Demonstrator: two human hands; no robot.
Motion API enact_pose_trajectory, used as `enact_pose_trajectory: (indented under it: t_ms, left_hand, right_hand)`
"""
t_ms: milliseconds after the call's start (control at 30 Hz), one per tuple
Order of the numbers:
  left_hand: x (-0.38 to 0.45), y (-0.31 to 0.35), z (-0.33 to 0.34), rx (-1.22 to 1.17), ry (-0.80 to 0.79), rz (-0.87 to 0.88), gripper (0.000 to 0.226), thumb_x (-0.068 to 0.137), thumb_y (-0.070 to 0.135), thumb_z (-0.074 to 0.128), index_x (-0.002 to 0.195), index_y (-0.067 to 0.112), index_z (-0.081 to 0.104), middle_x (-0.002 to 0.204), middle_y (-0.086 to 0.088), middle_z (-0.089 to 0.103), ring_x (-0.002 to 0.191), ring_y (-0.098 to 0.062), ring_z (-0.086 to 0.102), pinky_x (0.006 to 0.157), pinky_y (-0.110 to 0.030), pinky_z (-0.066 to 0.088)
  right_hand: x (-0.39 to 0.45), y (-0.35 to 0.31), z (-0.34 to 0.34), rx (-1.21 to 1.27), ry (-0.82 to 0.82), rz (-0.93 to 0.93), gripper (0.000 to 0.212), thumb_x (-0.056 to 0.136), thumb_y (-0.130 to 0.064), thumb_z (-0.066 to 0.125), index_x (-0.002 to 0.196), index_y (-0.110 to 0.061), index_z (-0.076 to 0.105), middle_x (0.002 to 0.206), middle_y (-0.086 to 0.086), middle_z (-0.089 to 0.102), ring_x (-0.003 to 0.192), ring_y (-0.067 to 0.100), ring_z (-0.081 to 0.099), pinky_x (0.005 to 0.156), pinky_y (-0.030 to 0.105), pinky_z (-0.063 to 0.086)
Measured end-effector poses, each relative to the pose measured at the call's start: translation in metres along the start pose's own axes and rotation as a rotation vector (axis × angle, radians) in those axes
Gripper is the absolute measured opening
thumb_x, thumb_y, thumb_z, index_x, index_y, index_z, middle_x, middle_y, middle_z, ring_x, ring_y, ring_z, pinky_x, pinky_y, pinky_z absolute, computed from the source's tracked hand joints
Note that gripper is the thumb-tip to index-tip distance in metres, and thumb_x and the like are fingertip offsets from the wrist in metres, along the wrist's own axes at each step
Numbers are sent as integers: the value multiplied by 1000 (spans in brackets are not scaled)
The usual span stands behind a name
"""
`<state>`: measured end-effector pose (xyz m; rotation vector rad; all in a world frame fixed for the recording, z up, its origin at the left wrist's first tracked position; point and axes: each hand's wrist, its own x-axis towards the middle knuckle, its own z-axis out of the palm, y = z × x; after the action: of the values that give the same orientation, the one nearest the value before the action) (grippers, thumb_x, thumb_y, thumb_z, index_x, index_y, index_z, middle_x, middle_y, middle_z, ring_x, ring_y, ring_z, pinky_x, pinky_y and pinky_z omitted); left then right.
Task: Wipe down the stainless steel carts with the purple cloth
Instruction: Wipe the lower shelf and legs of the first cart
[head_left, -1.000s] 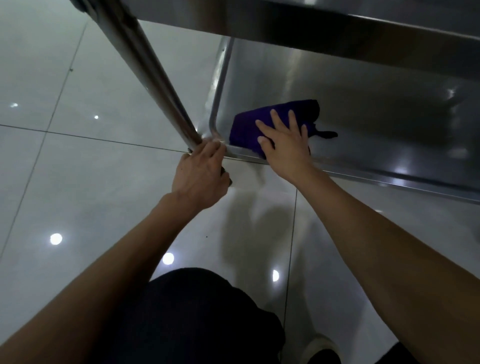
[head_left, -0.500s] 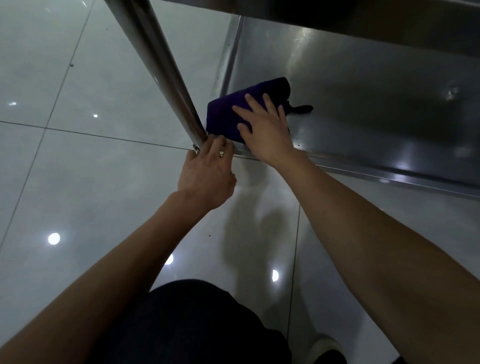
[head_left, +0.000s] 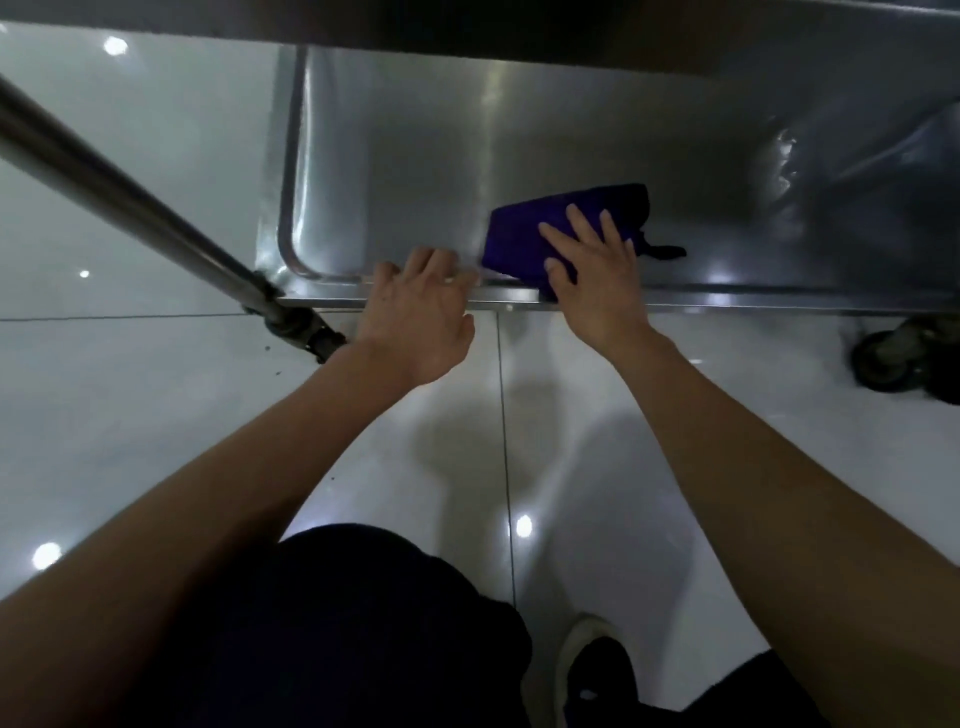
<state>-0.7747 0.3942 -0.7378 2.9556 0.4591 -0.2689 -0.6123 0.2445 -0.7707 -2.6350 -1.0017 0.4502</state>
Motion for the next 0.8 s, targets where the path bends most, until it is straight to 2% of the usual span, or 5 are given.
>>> enact_pose_trajectory:
  t_ms: [167,267,500,667,800]
  left_hand:
    - [19,25,-2,-13,-27,27,45,95,35,52,138,20,51,141,-7,45,131,-30,40,99,-51,40]
    - [22,25,-3,-25,-31,-17,41,94,32,53,134,21,54,138,-7,47,130,-32,41,99,-52,40]
    - [11,-1,2,-82,18,-117,36,95,32,53,127,17,59,135,-9,51,129,-34,42,102,-55,39]
    - [6,-42,3,-47,76,-282,36,96,38,48,129,24,56,140,-8,49,133,-35,39,111,-68,23]
    - [-4,-64,7,-18,10,-286,40,98,44,45,133,28,54,143,-8,47,133,-38,41,104,-68,32]
  right_hand:
    - [-16,73,-31,40,56,155,44,108,-29,39,152,-32,38,166,0,19,154,30,5,124,54,5]
    - [-20,90,-39,70,73,190,44,107,-28,40,151,-31,40,166,1,20,154,30,5,123,57,9]
    - [-12,81,-32,21,77,204,46,108,-25,35,154,-29,35,167,3,15,154,32,-1,122,58,2]
    - [4,51,-21,0,75,155,46,108,-26,34,154,-29,34,167,3,15,154,32,0,122,59,1]
    - [23,14,-5,-13,83,80,46,107,-26,33,153,-30,37,166,3,18,154,33,3,122,59,1]
